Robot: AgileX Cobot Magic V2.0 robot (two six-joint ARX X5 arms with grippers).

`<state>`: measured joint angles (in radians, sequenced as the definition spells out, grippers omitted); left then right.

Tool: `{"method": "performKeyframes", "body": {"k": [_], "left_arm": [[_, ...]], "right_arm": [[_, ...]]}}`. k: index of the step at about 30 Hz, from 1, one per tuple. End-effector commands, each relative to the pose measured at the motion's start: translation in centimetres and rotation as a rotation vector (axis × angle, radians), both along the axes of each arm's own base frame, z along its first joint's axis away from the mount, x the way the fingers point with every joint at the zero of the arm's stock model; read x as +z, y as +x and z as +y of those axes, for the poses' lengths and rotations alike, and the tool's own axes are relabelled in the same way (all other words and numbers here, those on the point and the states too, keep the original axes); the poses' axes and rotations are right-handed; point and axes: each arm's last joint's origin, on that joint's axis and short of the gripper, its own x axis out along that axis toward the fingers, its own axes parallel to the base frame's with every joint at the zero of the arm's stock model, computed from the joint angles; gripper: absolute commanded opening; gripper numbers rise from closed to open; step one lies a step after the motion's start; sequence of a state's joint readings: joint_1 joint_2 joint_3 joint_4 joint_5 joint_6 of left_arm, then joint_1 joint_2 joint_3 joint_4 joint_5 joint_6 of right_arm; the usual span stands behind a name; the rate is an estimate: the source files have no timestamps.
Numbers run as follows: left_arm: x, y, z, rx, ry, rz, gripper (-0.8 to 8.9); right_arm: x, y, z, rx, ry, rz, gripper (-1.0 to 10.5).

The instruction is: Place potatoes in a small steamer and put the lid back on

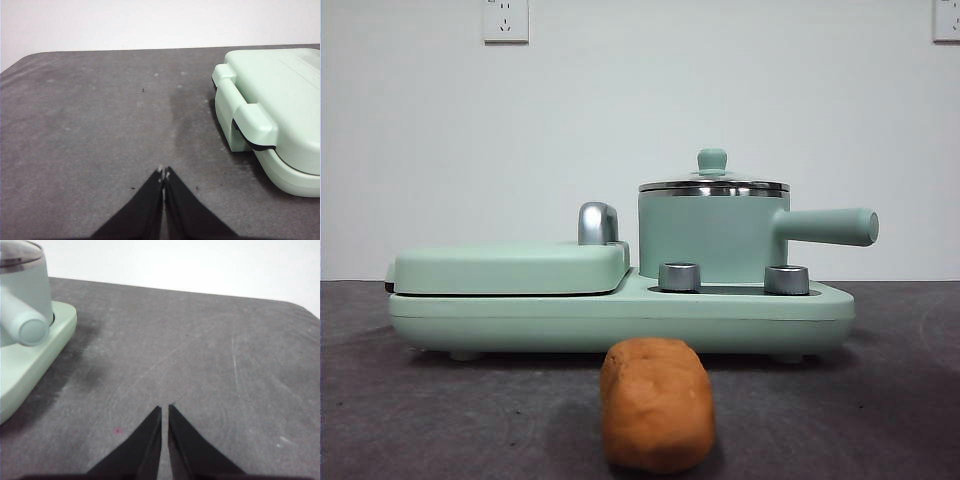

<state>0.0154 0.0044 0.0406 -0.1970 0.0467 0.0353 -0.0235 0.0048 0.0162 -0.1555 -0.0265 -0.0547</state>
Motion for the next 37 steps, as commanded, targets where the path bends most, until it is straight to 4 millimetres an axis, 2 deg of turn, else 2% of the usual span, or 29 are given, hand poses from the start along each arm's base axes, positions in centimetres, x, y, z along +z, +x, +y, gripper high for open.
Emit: {"method": "performKeyframes", "body": {"k": [1,7,12,16,21,27,32,37], "left_arm": [[-0.2,0.0,0.0,0.003,-0.006,0.001,0.07],[-0.2,0.1,0.0,0.016,-0.085,-0.002,0.07],[-0.1,0.1,0.0,0.033,-0.231,0.0,0.06],[0.6,0.0,-0.1,0.014,-0.292,-0.015,0.07],[3.4,-0.6,-0.4,-0.069,-0.325,-0.072,0.07],[7.4,-0.6,-0.9,-0.17,-0.351,-0.062,0.07],[11.2,0.5,-1.3,-0.264,-0.36,0.001,0.07],[15.0,2.4,-1.8,-0.376,-0.375,0.052,0.07]], "right_arm": [[0.1,0.1,0.0,-0.003,0.022,-0.024,0.2],[0.5,0.1,0.0,-0.016,0.172,-0.062,0.2],[1.0,0.1,0.1,-0.009,0.28,-0.097,0.2],[2.5,-0.3,0.2,0.022,0.34,-0.116,0.1],[6.2,-1.1,0.2,0.028,0.362,-0.115,0.1],[11.5,-1.3,0.6,0.144,0.374,-0.06,0.1],[15.2,-0.9,0.9,0.239,0.379,0.06,0.1],[18.1,-0.2,1.2,0.366,0.33,0.155,0.1]]}}
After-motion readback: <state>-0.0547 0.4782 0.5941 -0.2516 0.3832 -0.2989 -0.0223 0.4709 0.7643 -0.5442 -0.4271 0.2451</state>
